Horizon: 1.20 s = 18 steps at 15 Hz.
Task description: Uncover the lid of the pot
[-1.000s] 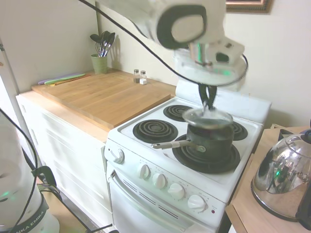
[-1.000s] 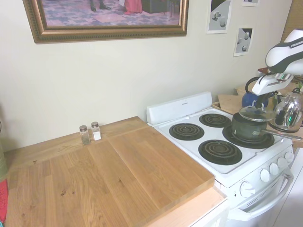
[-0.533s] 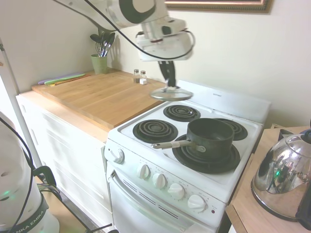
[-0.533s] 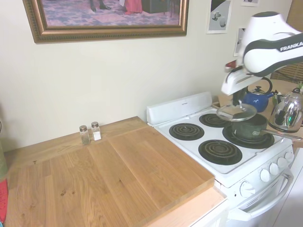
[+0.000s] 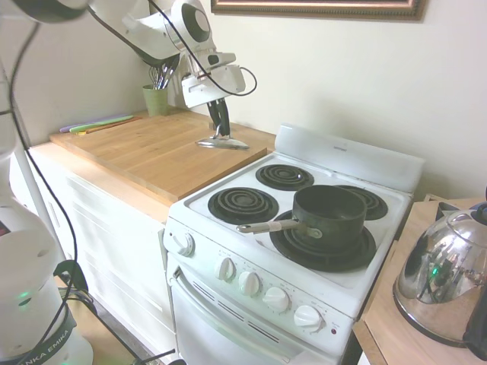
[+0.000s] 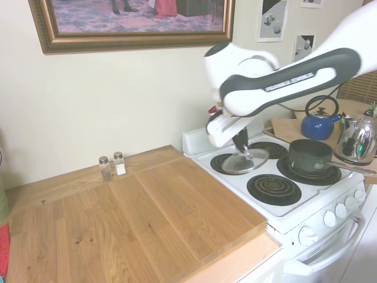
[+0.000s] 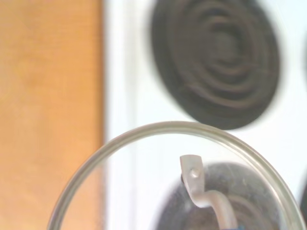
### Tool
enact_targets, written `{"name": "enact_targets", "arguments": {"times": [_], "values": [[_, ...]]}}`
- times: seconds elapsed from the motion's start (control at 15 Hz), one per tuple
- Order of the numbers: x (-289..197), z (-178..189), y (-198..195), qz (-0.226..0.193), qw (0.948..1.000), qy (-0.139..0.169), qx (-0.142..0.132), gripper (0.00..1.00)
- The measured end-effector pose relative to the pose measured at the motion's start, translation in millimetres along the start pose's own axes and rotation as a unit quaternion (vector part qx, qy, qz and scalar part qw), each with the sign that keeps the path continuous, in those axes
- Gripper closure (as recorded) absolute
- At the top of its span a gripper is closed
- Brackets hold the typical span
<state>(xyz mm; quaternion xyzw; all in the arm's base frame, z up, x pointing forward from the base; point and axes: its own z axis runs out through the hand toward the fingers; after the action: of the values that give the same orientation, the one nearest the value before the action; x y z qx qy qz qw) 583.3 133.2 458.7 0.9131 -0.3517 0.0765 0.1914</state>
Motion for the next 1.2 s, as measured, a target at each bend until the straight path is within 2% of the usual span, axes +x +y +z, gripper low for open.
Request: {"name": "enact_targets", "arguments": {"times": [0.2,0.47,0.8,1.13,1.2], "values": [[-8,-2,-53,-0.020,0.9996,-0.010,-0.018,1.00],[-34,12,-111,-0.065,0.9965,-0.049,-0.019,1.00],[-29,24,-110,-0.125,0.9854,-0.115,0.005,1.00],[-6,53,-94,-0.170,0.9751,-0.143,0.001,1.00],[0,56,-90,-0.180,0.9719,-0.152,0.008,0.00]]}}
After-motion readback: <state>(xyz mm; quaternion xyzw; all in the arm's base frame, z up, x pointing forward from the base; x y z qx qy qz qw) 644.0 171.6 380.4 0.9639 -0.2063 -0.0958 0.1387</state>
